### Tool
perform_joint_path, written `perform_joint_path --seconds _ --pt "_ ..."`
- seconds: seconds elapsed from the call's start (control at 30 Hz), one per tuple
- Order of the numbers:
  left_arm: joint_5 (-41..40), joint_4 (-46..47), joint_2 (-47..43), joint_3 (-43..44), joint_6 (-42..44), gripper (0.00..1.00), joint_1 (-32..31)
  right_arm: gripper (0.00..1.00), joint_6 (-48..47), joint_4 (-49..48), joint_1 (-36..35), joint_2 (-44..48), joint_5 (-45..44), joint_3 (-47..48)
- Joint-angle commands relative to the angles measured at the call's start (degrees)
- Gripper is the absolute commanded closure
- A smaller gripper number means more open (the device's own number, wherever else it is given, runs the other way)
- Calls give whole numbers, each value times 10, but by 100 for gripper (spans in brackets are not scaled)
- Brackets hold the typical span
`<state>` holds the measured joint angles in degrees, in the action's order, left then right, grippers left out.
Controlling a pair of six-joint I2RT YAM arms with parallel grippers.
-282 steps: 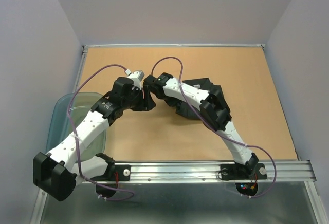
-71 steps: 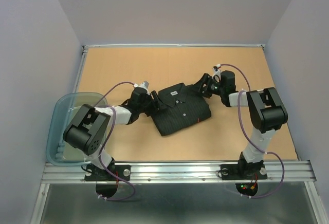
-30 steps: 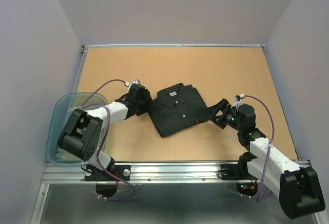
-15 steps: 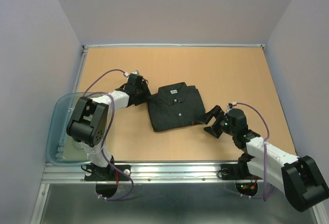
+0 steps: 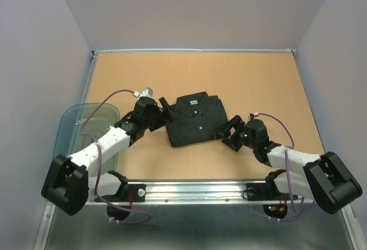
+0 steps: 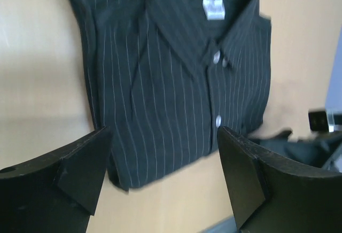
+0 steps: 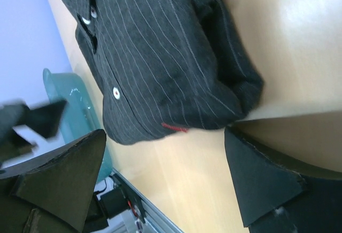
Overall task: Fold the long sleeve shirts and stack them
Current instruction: Neatly place the folded shirt to the corner
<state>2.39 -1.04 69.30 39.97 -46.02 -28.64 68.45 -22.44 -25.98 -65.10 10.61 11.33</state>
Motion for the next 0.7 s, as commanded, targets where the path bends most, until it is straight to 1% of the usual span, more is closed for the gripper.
perform_joint_path --seconds 0.0,0.03,0.07,0.1,0.13,0.17,0.2,0.27,0.33,0.4,0.5,0.6,0.63,0.67 --pt "-1 -11 -73 -80 -107 11 -33 3 9 -53 -25 -70 -33 49" --pt "-5 -18 -112 -105 -134 11 -39 4 13 -66 -34 -106 -32 68" --pt "-6 -19 -131 -117 -144 12 -40 4 23 -89 -54 -129 -34 78" --pt "-9 -28 -170 -138 -157 12 -41 4 26 -97 -68 -148 -41 90" --pt "-19 -34 -187 -148 -167 12 -41 4 27 -102 -83 -165 -48 107" --pt "-20 -41 -206 -156 -186 12 -41 4 31 -106 -98 -205 -56 140" --pt "-20 -48 -222 -162 -195 12 -42 4 33 -108 -129 -223 -62 161" --pt "-50 -70 -265 -175 -217 12 -42 4 39 -117 -167 -280 -73 216" --pt "-61 -84 -297 -182 -231 12 -42 4 36 -118 -181 -316 -70 250" --pt "-65 -84 -309 -191 -245 12 -42 4 40 -119 -187 -338 -62 276" --pt "-62 -57 -303 -205 -259 12 -41 4 22 -118 -187 -318 -67 266" --pt "-58 4 -269 -223 -289 10 -42 4 -8 -97 -187 -261 -81 231" --pt "-59 48 -242 -231 -306 8 -41 3 -15 -85 -187 -241 -85 215" --pt "-63 68 -226 -232 -314 7 -41 3 -25 -61 -187 -205 -99 203"
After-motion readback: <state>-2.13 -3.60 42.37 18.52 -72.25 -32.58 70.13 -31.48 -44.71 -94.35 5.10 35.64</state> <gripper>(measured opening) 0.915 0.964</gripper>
